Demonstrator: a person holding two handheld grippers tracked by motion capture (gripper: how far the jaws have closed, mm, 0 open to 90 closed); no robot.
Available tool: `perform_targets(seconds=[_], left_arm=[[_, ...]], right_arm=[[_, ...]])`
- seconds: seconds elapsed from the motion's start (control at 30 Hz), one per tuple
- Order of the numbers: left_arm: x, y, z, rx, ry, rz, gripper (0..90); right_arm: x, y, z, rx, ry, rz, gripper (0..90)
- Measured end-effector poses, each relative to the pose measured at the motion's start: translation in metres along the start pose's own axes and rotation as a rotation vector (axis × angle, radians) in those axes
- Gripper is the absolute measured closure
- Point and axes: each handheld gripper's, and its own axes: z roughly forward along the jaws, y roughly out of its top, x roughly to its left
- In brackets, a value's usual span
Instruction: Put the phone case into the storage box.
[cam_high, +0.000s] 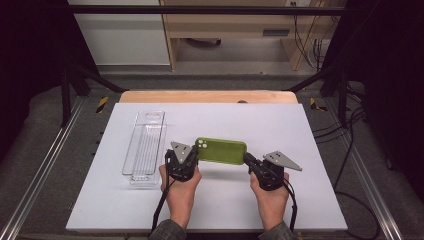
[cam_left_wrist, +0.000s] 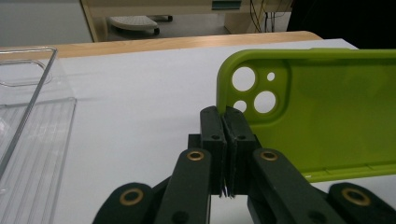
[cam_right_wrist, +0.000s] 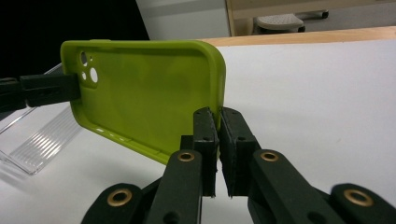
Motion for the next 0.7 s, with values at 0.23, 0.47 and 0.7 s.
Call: perform_targets(seconds=[0.23, 0.47, 0.7], left_arm=[[0.003, 0.004, 0.011, 0.003, 0.041, 0.03, 88.0], [0.012, 0.009, 0.017, -0.001, 0.079, 0.068, 88.0], [0.019, 0.017, 0.014, -0.018, 0.108, 0.146, 88.0]], right_arm=[[0.006, 0.005, -0.002, 0.0, 0.025, -0.015, 74.1], [0.012, 0.012, -0.009, -0.046, 0.036, -0.061, 51.9], [0.004, 0.013, -0.001, -0.062, 0.054, -0.124, 30.1]])
